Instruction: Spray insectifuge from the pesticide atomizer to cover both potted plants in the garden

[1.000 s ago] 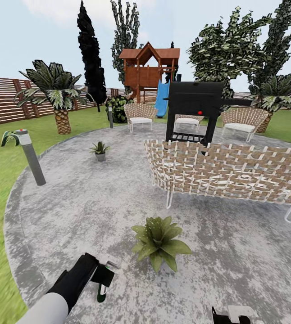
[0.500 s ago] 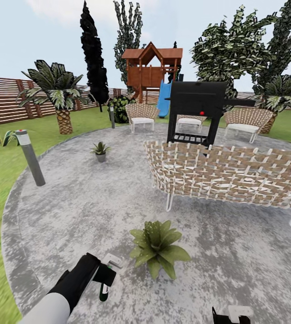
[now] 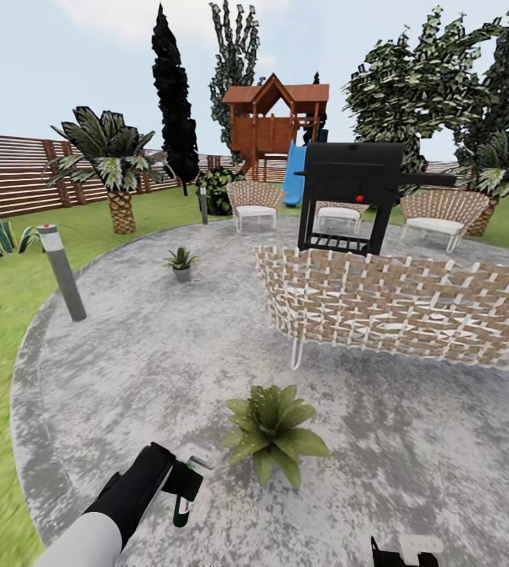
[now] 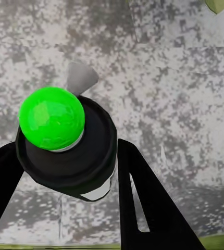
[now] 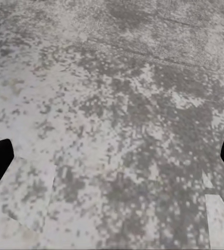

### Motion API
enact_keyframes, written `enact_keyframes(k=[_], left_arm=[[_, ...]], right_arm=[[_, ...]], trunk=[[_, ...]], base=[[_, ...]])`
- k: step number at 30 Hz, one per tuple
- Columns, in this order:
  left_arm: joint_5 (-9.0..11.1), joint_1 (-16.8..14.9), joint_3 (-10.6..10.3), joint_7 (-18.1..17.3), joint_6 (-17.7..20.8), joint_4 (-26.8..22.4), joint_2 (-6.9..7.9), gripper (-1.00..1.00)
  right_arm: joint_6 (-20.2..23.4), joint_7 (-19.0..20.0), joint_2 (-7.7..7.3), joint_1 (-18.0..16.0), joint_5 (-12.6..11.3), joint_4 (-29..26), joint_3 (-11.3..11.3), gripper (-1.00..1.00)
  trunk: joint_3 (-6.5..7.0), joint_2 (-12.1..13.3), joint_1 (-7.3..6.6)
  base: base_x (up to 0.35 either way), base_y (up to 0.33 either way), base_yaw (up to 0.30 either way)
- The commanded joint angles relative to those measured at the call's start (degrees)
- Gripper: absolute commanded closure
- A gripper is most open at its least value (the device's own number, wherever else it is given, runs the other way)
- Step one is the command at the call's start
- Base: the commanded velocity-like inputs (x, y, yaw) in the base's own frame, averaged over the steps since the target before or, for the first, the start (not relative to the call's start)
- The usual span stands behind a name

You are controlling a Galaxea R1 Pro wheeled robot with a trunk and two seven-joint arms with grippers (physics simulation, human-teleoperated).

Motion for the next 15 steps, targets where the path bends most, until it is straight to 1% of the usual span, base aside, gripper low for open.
enact_keyframes(k=[1, 3, 5, 12, 15], left_arm=[[-0.61, -0.03, -0.01, -0.46, 0.13, -0.06, -0.01, 1.00], [-0.61, -0.03, -0.02, -0.45, 0.13, -0.06, -0.03, 1.00], [-0.58, -0.03, -0.02, -0.44, 0.13, -0.06, -0.08, 1.00], [-0.56, -0.03, -0.02, -0.45, 0.13, -0.06, -0.10, 1.00], [-0.59, -0.03, -0.02, -0.41, 0.13, -0.06, -0.10, 1.00]], right_arm=[[-0.20, -0.32, -0.02, -0.03, 0.61, 0.09, -0.31, -1.00], [-0.20, -0.32, -0.02, -0.03, 0.61, 0.09, -0.32, -1.00], [-0.20, -0.32, -0.02, -0.03, 0.61, 0.09, -0.32, -1.00], [-0.20, -0.32, -0.02, -0.03, 0.61, 0.09, -0.32, -1.00], [-0.20, -0.32, -0.02, -0.03, 0.61, 0.09, -0.32, -1.00]], trunk=[[-0.05, -0.02, -0.01], [-0.05, -0.02, -0.01], [-0.05, -0.02, -0.01], [-0.05, -0.02, -0.01], [-0.05, -0.02, -0.01]], base=[[0.000, -0.001, 0.267], [0.009, 0.000, 0.147], [0.127, -0.100, 0.039], [0.202, -0.189, 0.004], [0.100, -0.241, 0.000]])
